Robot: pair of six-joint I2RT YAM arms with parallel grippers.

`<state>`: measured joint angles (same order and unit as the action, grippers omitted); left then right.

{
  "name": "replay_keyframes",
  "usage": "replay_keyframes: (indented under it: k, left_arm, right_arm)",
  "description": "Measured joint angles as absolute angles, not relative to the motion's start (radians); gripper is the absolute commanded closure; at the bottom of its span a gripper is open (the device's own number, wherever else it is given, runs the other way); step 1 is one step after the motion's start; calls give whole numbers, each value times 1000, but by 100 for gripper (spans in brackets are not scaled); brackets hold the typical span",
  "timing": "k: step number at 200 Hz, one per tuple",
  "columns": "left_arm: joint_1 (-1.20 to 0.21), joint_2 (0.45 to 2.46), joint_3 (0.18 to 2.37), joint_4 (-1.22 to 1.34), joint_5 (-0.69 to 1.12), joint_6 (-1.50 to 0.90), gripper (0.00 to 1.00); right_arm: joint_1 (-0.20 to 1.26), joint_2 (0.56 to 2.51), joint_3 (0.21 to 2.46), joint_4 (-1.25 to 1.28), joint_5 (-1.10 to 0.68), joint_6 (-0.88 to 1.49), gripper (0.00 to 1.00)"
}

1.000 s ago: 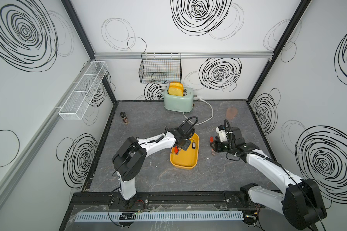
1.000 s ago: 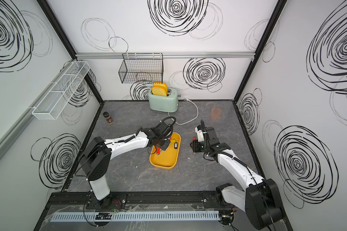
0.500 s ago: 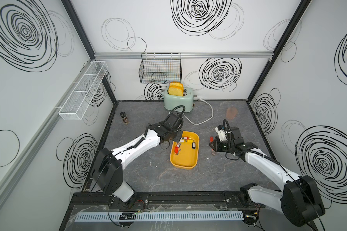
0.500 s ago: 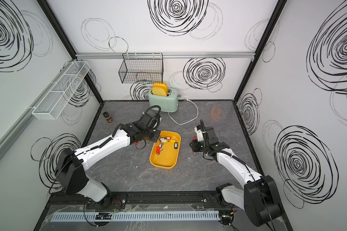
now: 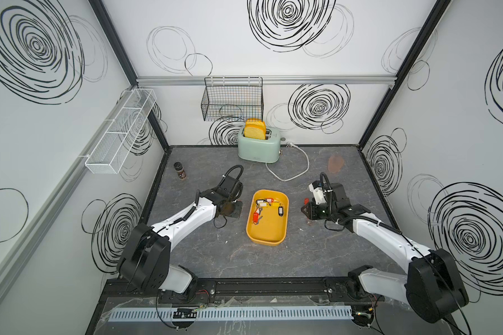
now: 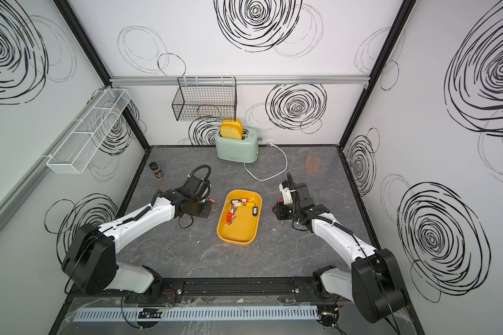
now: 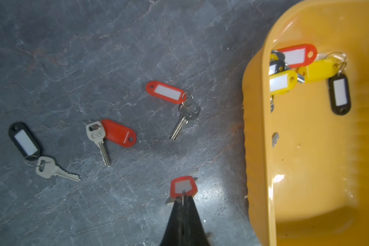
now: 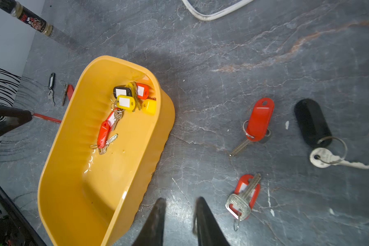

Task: Take the keys out of the storage box
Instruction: Place the key at the center of the board.

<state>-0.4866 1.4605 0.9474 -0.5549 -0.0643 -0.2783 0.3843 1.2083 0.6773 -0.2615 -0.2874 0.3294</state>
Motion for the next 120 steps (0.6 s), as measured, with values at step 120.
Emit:
replay_keyframes:
  k: [120]
  left_arm:
    - [-489,1496,841,-503,2,-321,84]
  right_arm:
    - [385,1208,677,-261,-281,329,71]
